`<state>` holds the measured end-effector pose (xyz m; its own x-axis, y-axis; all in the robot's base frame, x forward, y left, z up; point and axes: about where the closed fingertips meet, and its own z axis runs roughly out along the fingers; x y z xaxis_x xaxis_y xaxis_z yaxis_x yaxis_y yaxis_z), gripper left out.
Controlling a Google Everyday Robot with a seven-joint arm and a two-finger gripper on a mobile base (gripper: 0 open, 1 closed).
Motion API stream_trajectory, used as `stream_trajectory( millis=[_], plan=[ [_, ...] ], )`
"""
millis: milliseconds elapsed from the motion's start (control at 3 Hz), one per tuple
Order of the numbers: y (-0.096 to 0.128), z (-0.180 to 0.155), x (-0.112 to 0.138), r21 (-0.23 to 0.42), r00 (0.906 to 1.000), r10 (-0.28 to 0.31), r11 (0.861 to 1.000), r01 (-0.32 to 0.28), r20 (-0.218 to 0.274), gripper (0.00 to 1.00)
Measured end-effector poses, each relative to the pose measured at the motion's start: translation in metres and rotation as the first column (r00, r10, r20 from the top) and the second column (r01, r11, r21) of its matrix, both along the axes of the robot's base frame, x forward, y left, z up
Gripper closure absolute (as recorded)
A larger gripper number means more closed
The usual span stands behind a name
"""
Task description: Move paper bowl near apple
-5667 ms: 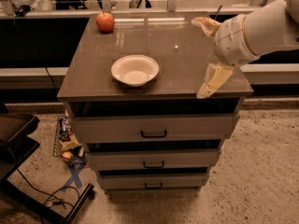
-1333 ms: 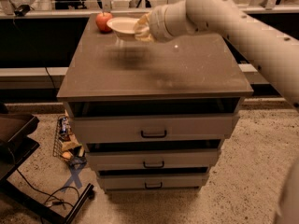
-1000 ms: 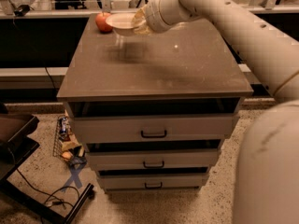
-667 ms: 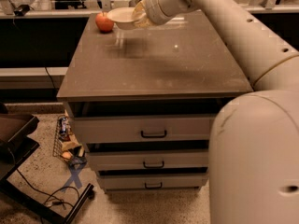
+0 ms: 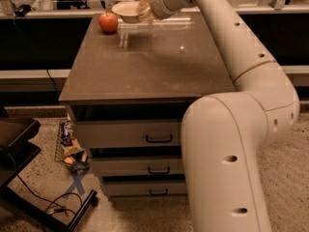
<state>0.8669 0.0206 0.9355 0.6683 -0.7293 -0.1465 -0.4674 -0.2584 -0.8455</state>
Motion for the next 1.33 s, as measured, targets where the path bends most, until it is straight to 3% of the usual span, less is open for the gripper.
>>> stream_trajectory(
  millis=[333,667,1333],
  plan=[
    [-0.024,-0.017,0.023,0.002,0.9965,-0.078,0.997,0.078,-0.030,1.00],
    [-0.046,-0.046,0.041,-0.021,0.9815,-0.173,0.985,0.172,-0.082,1.00],
    [-0.041,-0.054,0.043,-0.020,0.9799,-0.174,0.985,0.173,-0.097,0.58]
  ],
)
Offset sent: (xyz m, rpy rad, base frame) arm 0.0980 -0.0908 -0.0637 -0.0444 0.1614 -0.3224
